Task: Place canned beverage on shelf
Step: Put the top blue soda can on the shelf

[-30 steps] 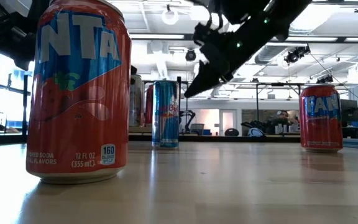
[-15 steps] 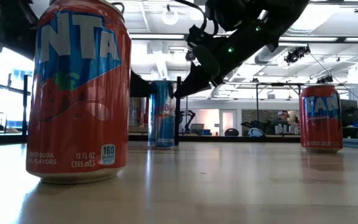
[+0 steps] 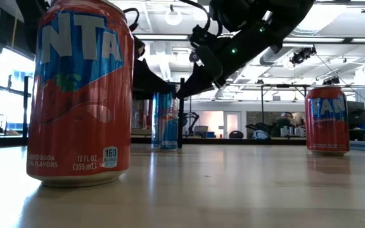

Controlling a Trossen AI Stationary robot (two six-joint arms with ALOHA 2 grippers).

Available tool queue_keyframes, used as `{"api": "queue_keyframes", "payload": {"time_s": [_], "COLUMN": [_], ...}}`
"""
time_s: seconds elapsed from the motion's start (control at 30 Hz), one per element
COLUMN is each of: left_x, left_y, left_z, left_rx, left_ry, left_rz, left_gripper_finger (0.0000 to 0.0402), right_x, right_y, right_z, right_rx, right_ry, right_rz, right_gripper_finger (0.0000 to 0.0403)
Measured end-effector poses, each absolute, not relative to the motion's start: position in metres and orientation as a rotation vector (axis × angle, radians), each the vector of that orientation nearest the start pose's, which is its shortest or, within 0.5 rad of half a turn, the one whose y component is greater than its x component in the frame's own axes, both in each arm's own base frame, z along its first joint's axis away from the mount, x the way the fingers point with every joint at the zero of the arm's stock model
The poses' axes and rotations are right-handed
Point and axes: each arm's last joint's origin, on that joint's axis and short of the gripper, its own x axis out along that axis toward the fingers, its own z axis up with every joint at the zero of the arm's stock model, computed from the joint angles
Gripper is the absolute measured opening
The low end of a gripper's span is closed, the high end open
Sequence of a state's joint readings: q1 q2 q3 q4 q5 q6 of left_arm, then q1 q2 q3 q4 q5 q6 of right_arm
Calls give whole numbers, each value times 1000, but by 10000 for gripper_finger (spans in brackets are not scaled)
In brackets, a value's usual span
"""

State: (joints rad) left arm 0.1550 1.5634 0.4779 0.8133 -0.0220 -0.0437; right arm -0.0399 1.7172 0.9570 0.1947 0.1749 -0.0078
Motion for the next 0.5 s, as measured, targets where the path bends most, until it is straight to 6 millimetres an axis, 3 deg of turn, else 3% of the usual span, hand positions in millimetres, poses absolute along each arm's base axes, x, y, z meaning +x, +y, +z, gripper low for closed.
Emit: {"api": "queue_keyframes", "payload": {"time_s": [0.13,0.3,0.5], "left_x": [275,274,271], "left_y": [45,52,61], "left_z": [155,156,156], "left_rx": [-54,-53,-57], "left_ry": [262,259,261], "left_rz": [184,150,100], "left_gripper_finger": [277,224,224], "right_x": [358,358,357], "right_y": [-19,-19,-19], "right_z": [188,188,186], "right_rx": [-46,-43,-40], "right_ry": [567,568,584], "right_rz": [-207,-208,-209], "right_gripper_finger": [0,0,0]}}
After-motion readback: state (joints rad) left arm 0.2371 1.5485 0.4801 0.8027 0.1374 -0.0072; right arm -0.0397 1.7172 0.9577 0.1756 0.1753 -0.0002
